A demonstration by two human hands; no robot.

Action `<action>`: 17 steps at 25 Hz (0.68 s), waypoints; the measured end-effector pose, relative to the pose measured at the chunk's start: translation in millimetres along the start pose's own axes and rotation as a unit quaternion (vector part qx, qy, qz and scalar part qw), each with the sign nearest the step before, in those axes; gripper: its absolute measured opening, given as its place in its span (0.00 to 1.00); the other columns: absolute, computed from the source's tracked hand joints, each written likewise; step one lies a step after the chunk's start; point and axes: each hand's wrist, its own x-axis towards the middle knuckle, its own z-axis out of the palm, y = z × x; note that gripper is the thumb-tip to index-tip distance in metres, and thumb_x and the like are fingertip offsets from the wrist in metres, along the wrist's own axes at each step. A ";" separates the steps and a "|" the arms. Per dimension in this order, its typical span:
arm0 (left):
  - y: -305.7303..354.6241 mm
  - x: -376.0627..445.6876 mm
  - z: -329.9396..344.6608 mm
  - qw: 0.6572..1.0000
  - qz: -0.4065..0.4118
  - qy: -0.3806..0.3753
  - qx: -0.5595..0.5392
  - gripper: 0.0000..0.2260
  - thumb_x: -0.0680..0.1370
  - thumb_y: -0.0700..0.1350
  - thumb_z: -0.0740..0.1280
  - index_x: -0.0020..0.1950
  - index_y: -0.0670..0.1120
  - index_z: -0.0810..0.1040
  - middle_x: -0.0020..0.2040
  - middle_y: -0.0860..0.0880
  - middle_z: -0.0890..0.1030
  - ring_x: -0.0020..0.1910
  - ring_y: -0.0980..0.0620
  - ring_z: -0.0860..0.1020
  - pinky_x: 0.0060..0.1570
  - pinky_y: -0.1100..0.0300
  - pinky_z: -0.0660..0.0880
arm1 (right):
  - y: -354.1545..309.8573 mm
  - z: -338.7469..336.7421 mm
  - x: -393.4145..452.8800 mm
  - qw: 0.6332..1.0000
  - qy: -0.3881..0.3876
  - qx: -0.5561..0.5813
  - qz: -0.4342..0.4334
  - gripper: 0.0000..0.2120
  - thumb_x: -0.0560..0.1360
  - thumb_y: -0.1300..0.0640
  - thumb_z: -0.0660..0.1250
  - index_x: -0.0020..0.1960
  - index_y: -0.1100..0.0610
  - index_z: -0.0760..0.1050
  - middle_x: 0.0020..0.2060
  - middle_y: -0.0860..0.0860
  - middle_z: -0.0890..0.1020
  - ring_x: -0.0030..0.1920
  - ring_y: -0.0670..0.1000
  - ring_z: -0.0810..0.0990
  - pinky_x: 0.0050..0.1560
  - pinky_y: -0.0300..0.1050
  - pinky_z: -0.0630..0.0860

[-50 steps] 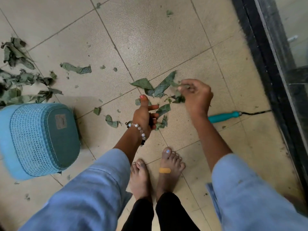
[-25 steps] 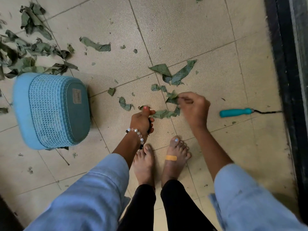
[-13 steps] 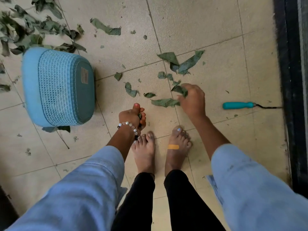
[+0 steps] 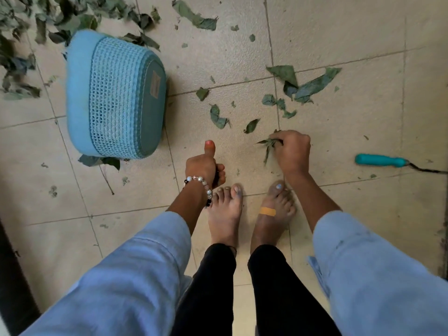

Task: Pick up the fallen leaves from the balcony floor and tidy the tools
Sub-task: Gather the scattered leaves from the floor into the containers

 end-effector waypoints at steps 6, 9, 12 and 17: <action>2.4 -17.7 16.3 0.989 -0.062 -0.034 -0.127 0.29 0.75 0.67 0.61 0.44 0.39 0.79 0.45 0.43 0.83 0.45 0.44 0.82 0.48 0.48 0.81 | -88.3 -14.8 -74.3 0.976 -0.082 0.095 -0.180 0.15 0.71 0.66 0.62 0.55 0.64 0.80 0.46 0.59 0.83 0.45 0.58 0.81 0.47 0.46 0.78; 9.3 -12.8 1.1 0.969 -0.111 -0.055 -0.212 0.30 0.75 0.65 0.64 0.58 0.37 0.79 0.48 0.41 0.84 0.46 0.43 0.84 0.40 0.53 0.80 | -100.3 -23.6 -80.8 0.949 -0.214 0.116 -0.199 0.21 0.74 0.63 0.58 0.65 0.56 0.75 0.56 0.56 0.80 0.57 0.57 0.77 0.58 0.55 0.73; 17.5 -3.1 -12.5 0.969 -0.075 0.000 -0.236 0.17 0.77 0.53 0.68 0.44 0.38 0.79 0.38 0.42 0.81 0.30 0.48 0.81 0.27 0.59 0.78 | -92.8 -36.0 -58.8 0.913 -0.337 0.126 -0.190 0.21 0.79 0.64 0.58 0.67 0.48 0.72 0.65 0.49 0.75 0.69 0.46 0.68 0.70 0.54 0.59; 25.7 9.6 -26.4 0.983 0.010 0.020 -0.185 0.16 0.79 0.48 0.67 0.34 0.41 0.75 0.29 0.46 0.71 0.15 0.57 0.63 0.18 0.70 0.61 | -73.2 -4.2 12.6 0.988 -0.074 0.137 -0.011 0.11 0.74 0.65 0.68 0.55 0.57 0.79 0.48 0.56 0.82 0.49 0.53 0.80 0.52 0.49 0.77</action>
